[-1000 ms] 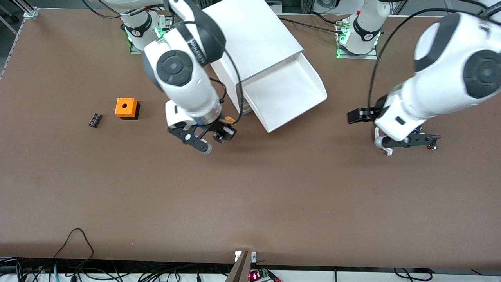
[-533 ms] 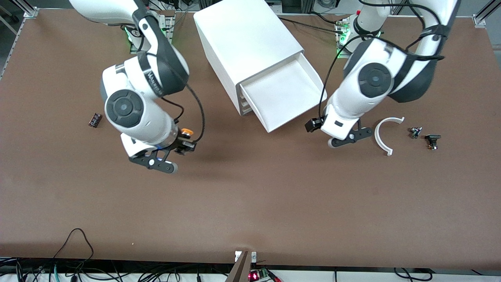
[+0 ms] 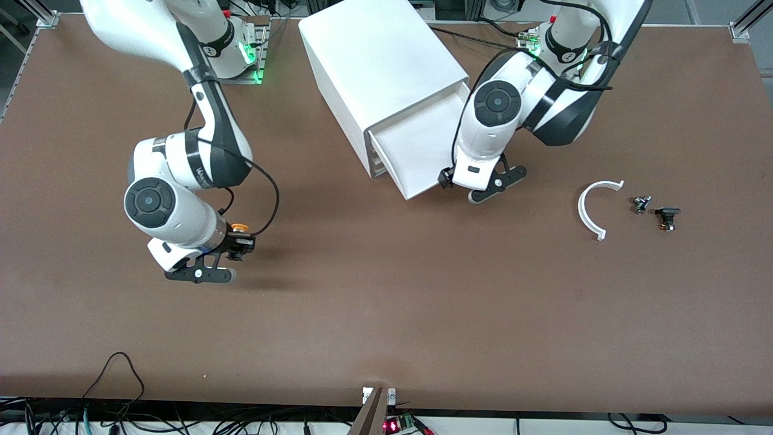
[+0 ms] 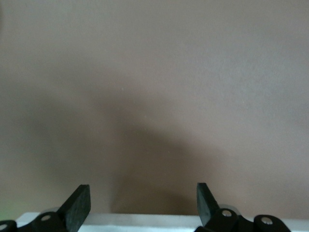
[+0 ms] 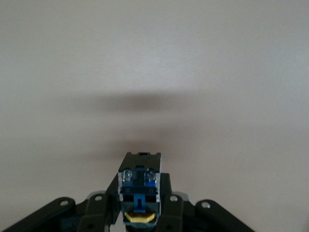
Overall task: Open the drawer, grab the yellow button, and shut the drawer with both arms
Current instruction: 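Push the drawer shut with the left gripper while the right gripper carries the button, then set the button on the table with the right gripper while the left gripper withdraws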
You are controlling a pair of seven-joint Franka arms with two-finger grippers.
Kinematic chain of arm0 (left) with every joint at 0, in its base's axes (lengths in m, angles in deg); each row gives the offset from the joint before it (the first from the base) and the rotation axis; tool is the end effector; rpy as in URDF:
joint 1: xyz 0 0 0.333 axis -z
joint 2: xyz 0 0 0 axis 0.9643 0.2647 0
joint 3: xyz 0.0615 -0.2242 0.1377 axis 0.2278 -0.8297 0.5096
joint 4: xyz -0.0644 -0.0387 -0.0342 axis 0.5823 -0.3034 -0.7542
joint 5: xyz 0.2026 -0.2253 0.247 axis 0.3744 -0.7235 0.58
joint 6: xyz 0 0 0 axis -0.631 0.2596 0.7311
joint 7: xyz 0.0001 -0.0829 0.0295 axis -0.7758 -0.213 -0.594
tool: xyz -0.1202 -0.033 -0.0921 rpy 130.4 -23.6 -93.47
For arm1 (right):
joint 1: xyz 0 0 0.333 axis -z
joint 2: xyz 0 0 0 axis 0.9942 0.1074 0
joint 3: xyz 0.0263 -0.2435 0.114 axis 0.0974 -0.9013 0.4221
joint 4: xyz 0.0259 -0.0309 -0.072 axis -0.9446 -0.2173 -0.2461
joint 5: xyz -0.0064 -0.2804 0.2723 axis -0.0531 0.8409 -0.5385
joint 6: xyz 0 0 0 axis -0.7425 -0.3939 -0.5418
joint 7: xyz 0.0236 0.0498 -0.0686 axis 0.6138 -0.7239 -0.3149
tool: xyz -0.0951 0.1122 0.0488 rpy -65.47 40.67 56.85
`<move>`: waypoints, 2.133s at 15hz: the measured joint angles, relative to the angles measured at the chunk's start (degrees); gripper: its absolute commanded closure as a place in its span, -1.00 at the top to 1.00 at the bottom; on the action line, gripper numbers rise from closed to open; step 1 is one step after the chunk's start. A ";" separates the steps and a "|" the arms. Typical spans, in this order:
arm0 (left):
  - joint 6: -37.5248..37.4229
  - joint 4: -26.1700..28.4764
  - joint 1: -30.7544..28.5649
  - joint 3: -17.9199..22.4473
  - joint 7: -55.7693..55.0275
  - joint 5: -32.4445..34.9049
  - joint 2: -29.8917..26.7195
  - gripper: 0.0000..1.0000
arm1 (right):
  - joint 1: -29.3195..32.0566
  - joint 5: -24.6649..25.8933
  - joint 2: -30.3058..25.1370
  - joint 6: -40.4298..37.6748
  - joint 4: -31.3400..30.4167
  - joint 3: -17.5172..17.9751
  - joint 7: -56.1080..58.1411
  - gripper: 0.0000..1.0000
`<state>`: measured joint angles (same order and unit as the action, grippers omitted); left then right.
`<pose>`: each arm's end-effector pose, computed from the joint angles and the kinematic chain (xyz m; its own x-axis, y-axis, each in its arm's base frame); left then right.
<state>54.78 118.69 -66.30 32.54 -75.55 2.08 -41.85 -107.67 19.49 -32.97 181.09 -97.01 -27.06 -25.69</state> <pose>0.4751 -0.3426 0.2674 0.8517 0.5160 -0.0916 0.5090 -0.8561 -0.0899 0.6474 0.1599 0.2393 0.9996 -0.0261 -0.0089 -0.0256 -0.9982 0.0546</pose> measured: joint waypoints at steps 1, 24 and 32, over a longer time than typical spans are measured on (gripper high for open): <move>0.05 0.35 0.54 -0.39 -1.03 0.00 -0.02 0.97 | 0.82 -0.01 -0.28 3.67 -3.17 -0.10 1.67 -1.00; -1.54 2.96 1.30 -13.46 -7.70 -2.15 0.33 0.98 | 8.03 -11.88 -0.40 22.82 -17.54 -0.09 19.95 1.00; -13.60 -6.11 -6.97 -13.35 11.11 -1.68 0.14 0.98 | 8.07 -9.29 -11.59 1.67 -8.54 -3.87 20.71 1.00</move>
<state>41.18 112.58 -73.27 19.20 -64.44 0.40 -41.72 -99.60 10.20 -44.56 182.76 -105.55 -30.93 -4.98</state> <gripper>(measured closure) 0.009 0.000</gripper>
